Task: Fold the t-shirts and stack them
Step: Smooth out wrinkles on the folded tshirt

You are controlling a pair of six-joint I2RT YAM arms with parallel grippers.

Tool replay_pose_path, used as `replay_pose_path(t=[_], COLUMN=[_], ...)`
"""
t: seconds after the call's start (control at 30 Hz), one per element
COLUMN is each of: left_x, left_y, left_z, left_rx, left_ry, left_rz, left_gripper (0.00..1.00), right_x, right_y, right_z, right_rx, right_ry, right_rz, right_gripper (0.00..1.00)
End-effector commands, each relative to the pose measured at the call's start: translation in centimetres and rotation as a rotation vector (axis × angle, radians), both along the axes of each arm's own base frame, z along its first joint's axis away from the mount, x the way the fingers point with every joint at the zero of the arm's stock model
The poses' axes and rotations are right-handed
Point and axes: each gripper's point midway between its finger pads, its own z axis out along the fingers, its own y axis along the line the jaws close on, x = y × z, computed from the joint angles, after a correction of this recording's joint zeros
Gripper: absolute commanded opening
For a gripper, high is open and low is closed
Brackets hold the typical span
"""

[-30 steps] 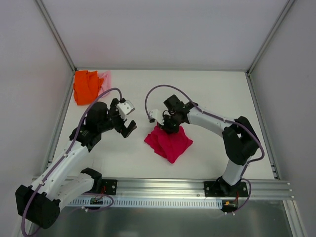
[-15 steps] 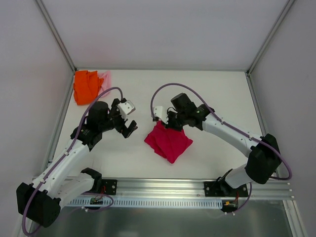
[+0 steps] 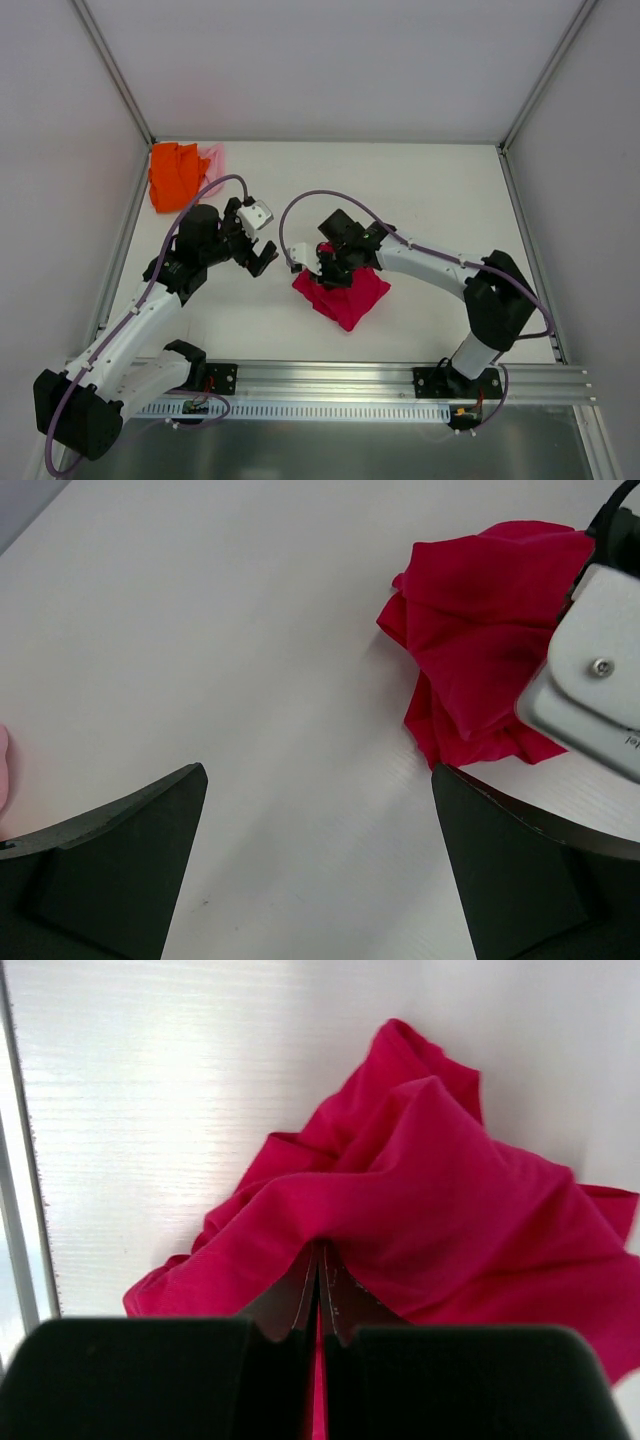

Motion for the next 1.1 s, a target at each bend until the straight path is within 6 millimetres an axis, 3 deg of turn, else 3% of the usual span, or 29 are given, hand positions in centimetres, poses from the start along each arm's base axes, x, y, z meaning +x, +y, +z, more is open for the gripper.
replay_pose_path(t=[0.0, 0.2, 0.33, 0.4, 0.43, 0.47, 0.5, 0.57, 0.63, 0.67, 0.7, 0.77, 0.83, 0.87, 0.97, 1.07], left_x=[0.6, 0.5, 0.4, 0.3, 0.3, 0.3, 0.3, 0.4, 0.5, 0.5, 0.5, 0.5, 0.6, 0.7, 0.9, 1.1], left_y=[-0.1, 0.0, 0.0, 0.0, 0.0, 0.0, 0.0, 0.0, -0.1, -0.2, -0.2, -0.4, -0.4, -0.5, -0.8, -1.6], left_z=[0.8, 0.8, 1.0, 1.2, 1.2, 1.2, 1.2, 1.1, 1.1, 0.8, 0.9, 0.5, 0.3, 0.1, -0.4, -1.2], left_rx=[-0.020, -0.021, -0.024, -0.028, -0.029, -0.031, -0.031, -0.029, -0.032, -0.029, -0.031, -0.030, -0.032, -0.031, -0.043, -0.058], left_ry=[-0.041, -0.040, -0.046, -0.052, -0.053, -0.054, -0.055, -0.051, -0.048, -0.041, -0.037, -0.026, -0.018, -0.007, 0.023, 0.079], left_rz=[0.005, 0.005, 0.006, 0.006, 0.005, 0.006, 0.007, 0.007, 0.004, 0.002, 0.000, -0.005, -0.004, -0.004, -0.001, -0.021], left_gripper=[0.99, 0.99, 0.99, 0.99, 0.99, 0.99, 0.99, 0.99, 0.99, 0.99, 0.99, 0.99, 0.99, 0.99, 0.99, 0.99], right_x=[-1.9, -2.7, -1.8, 0.3, 0.7, 1.4, 3.1, 4.5, 5.3, 5.6, 6.1, 6.4, 6.7, 7.6, 9.7, 11.3], right_y=[0.4, 0.5, 0.3, 0.1, -0.5, -0.8, -1.1, -2.5, -4.0, -4.7, -5.9, -8.0, -9.4, -11.1, -14.1, -18.2], right_z=[-0.5, -1.8, -1.4, -0.1, 1.5, 2.5, 4.0, 7.6, 9.6, 12.4, 13.6, 16.5, 17.9, 19.3, 20.5, 16.2], right_rx=[-0.012, -0.038, -0.035, -0.019, 0.014, 0.032, 0.055, 0.103, 0.110, 0.165, 0.162, 0.214, 0.245, 0.273, 0.321, 0.155], right_ry=[0.086, 0.135, 0.068, -0.062, -0.133, -0.195, -0.303, -0.468, -0.567, -0.642, -0.693, -0.764, -0.806, -0.875, -0.983, -0.985], right_rz=[0.040, 0.053, 0.036, -0.006, -0.021, -0.038, -0.081, -0.143, -0.188, -0.222, -0.254, -0.318, -0.366, -0.461, -0.675, -0.794], right_gripper=[0.01, 0.01, 0.01, 0.16, 0.23, 0.38, 0.47, 0.63, 0.76, 0.93, 0.99, 1.00, 1.00, 1.00, 1.00, 1.00])
